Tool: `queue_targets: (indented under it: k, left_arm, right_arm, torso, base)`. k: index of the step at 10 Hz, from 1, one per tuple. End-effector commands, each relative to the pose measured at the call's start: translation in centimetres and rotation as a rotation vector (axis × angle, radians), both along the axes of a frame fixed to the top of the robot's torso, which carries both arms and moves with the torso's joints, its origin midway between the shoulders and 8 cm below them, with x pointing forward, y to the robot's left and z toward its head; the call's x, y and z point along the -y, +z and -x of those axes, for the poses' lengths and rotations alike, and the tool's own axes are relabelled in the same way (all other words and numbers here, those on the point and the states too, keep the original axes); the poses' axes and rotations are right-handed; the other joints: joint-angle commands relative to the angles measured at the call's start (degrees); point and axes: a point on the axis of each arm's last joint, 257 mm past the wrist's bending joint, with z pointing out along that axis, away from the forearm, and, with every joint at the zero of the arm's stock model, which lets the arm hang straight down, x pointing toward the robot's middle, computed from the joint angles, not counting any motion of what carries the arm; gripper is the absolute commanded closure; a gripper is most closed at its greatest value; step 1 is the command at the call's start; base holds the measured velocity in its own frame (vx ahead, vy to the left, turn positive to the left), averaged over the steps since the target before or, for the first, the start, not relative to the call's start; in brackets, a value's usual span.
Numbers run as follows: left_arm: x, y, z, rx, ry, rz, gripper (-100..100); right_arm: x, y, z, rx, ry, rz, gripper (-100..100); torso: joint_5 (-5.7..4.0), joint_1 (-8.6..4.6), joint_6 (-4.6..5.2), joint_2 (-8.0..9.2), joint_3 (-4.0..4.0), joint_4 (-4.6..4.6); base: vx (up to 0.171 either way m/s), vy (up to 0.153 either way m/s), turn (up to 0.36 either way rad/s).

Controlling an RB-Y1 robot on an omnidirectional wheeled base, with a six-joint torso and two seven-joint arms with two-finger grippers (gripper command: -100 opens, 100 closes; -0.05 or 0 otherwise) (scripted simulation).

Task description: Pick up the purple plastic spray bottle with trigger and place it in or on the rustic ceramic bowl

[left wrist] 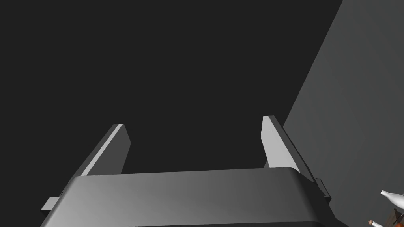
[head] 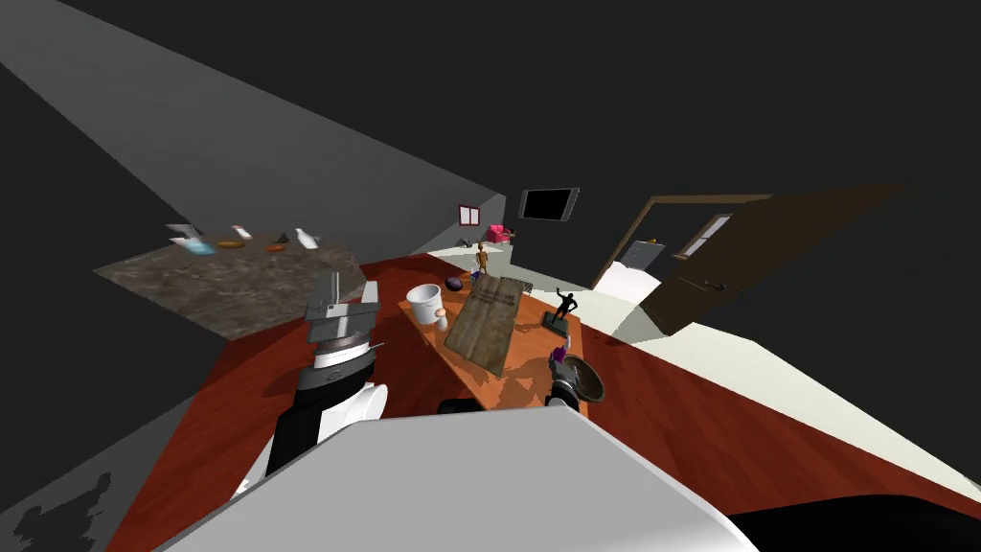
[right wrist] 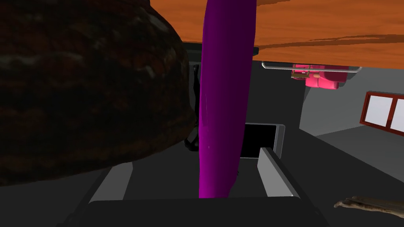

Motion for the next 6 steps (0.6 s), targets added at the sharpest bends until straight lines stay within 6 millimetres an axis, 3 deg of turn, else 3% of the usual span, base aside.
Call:
queue_targets:
  k: [1,2,3,4,6]
  left_arm:
    - [0.0,0.0,0.0,0.000,0.000,0.000,0]
    - [0.0,0.0,0.0,0.000,0.000,0.000,0]
    - [0.0,0.0,0.0,0.000,0.000,0.000,0]
    - [0.0,0.0,0.0,0.000,0.000,0.000,0]
    - [0.0,0.0,0.0,0.000,0.000,0.000,0]
  right_arm:
    - [-0.5,-0.5,-0.1,-0.001,0.020,0.001,-100]
    - [-4.4,0.0,-1.3,0.012,0.095,-0.006,-100]
    - [-4.6,0.0,-1.3,0.011,0.100,-0.004,-100]
    - [-8.5,0.4,-2.1,0.019,0.175,-0.008,-100]
    - [-8.7,0.6,-2.3,0.028,0.177,-0.009,-100]
  torso:
    - [0.00,0.00,0.00,0.00,0.00,0.00]
    - [-0.01,-0.03,-0.04,0.20,0.11,0.04]
    - [-0.01,0.06,0.01,0.15,0.09,0.04]
    - [0.03,0.14,0.00,0.12,0.07,0.03]
    - [0.03,0.13,-0.01,0.10,0.05,0.02]
  base:
    - [0.071,-0.031,-0.143]
    - [0.115,-0.021,-0.354]
    - [0.126,0.018,-0.414]
    - [0.137,0.016,-0.444]
    - [0.087,0.010,-0.282]
